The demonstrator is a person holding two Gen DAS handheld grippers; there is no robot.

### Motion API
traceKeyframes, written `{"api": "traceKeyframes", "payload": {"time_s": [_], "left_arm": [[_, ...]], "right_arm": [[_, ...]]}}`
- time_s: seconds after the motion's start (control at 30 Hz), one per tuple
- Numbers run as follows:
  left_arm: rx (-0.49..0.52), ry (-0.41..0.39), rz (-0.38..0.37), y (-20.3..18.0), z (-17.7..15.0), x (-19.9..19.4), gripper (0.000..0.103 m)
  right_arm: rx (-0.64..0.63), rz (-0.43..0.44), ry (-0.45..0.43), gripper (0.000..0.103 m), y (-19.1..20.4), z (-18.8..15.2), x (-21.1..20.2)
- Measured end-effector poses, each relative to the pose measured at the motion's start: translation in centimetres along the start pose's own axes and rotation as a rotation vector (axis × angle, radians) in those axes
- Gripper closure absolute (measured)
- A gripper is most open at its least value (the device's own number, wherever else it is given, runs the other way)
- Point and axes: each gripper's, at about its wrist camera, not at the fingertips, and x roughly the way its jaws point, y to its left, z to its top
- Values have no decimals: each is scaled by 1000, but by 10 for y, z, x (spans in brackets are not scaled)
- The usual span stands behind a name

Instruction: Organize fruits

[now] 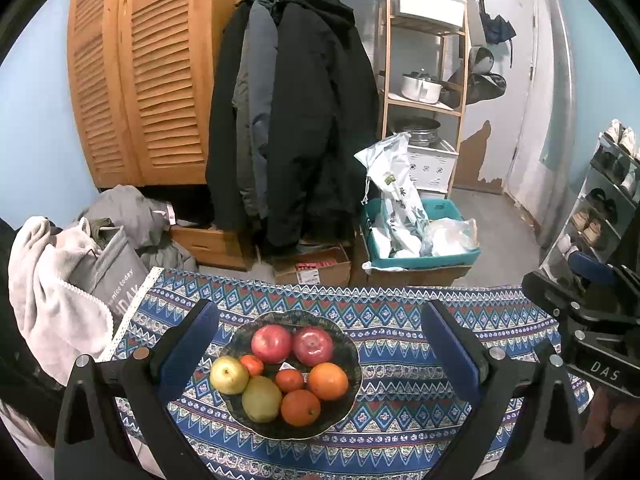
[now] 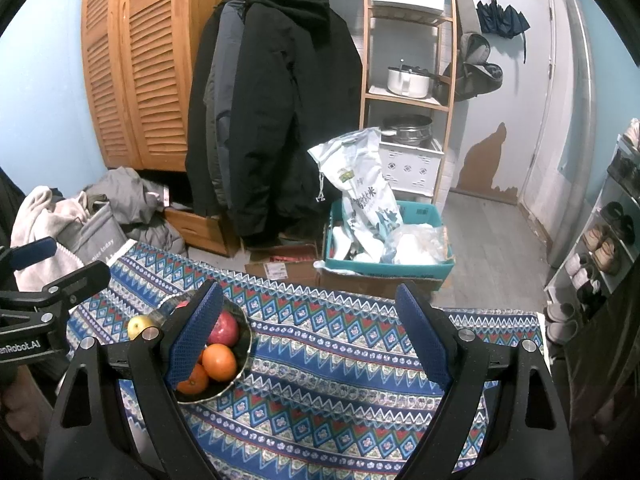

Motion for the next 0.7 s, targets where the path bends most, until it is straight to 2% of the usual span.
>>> {"api": "traceKeyframes", "payload": {"time_s": [0.7], "left_arm": [[11,-1,6,-1,3,0,1]], "right_arm": [[2,0,5,16,-3,-4,1]]}}
